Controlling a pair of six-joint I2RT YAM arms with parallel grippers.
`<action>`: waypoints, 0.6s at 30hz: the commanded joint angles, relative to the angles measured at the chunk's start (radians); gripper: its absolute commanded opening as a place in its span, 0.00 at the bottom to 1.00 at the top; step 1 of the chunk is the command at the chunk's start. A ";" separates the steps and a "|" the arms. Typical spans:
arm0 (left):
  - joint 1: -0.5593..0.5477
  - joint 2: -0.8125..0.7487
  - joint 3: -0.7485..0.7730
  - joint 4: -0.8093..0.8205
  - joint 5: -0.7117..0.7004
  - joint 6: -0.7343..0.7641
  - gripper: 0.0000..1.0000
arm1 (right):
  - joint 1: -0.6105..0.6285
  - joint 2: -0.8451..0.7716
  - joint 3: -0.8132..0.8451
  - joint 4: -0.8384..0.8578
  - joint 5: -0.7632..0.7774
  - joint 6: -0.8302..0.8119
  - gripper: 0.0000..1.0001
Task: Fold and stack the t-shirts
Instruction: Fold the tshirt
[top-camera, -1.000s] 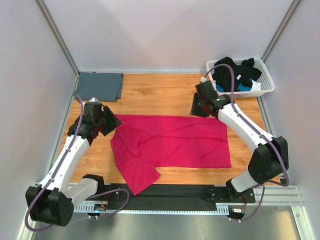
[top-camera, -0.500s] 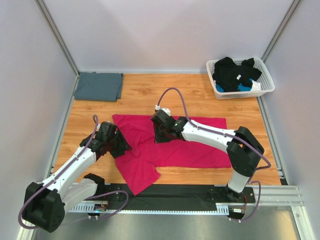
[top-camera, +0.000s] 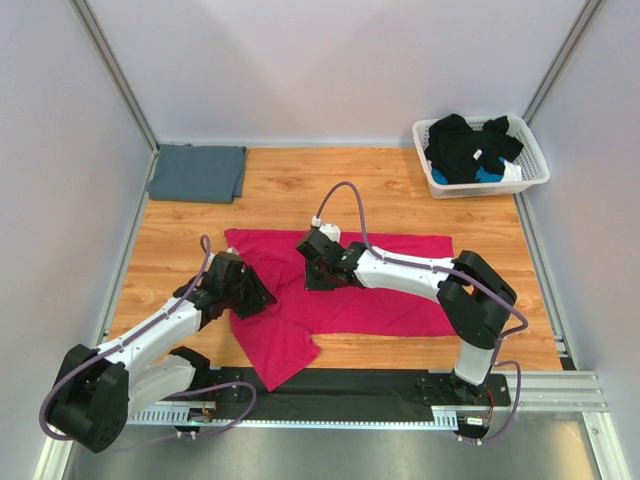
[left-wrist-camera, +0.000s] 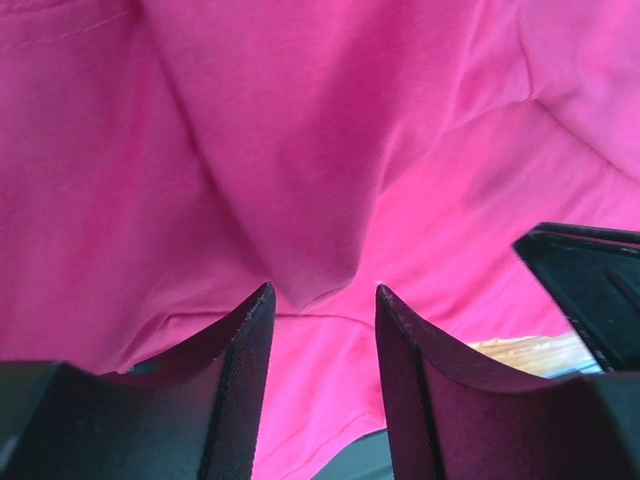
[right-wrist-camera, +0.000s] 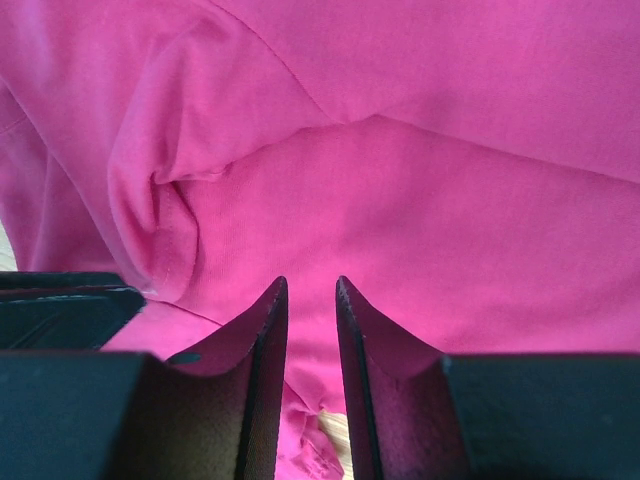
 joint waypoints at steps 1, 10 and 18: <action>-0.014 0.023 0.003 0.095 0.002 -0.018 0.51 | 0.010 0.020 0.015 0.057 0.034 0.037 0.27; -0.021 0.076 0.007 0.095 0.000 -0.021 0.42 | 0.008 0.060 0.047 0.092 0.028 0.054 0.27; -0.021 0.026 0.030 0.064 -0.018 -0.018 0.00 | 0.015 0.109 0.072 0.132 0.001 0.082 0.27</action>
